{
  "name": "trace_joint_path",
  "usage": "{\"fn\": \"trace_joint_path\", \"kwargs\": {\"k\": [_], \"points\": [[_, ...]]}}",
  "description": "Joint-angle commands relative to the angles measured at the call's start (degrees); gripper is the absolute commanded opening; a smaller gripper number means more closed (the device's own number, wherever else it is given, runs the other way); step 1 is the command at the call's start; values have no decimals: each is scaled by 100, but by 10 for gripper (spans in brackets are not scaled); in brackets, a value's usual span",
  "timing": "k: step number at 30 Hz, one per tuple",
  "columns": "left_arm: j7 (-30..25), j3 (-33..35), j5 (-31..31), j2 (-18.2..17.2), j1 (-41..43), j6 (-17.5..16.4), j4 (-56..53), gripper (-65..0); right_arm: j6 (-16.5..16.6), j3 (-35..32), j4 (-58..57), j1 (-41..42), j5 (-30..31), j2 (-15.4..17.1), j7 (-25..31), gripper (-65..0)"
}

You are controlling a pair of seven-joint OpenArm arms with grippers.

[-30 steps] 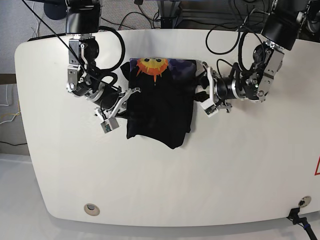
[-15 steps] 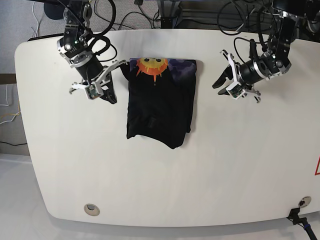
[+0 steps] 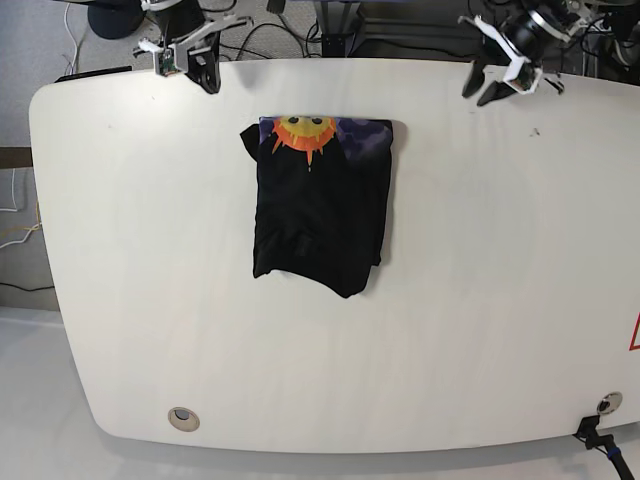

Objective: Fold the T-shirt properly

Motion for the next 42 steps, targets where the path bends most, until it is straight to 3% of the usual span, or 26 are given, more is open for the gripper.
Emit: {"fn": "trace_joint_path", "kwargs": {"k": [1, 5, 10, 20, 28, 33, 35, 42], "points": [[-153, -35, -97, 173, 704, -41, 74, -529, -3, 4, 111, -699, 97, 8, 180, -650], [-145, -52, -88, 613, 1091, -67, -233, -529, -3, 12, 76, -1385, 97, 8, 180, -650], [-145, 27, -88, 683, 1056, -67, -1368, -529, -3, -216, -874, -1587, 62, 8, 180, -650], [-145, 660, 395, 499, -509, -59, -4146, -529, -3, -243, -3783, -110, 35, 114, 180, -650], [-145, 888, 896, 543, -1986, -41, -6458, -529, -38, -207, -6060, 1341, -791, 290, 189, -650], [-145, 888, 1072, 543, -3085, -15, -8260, -528, -733, -234, -6878, 1938, -1283, 325, 189, -650], [-145, 888, 1072, 543, -3384, 232, -8822, -526, -900, -234, -7309, 2211, -1433, 334, 189, -650], [-145, 888, 1643, 692, -4157, 1779, -10088, -525, -1674, -243, -8759, 3073, -1521, 545, 189, -650]]}}
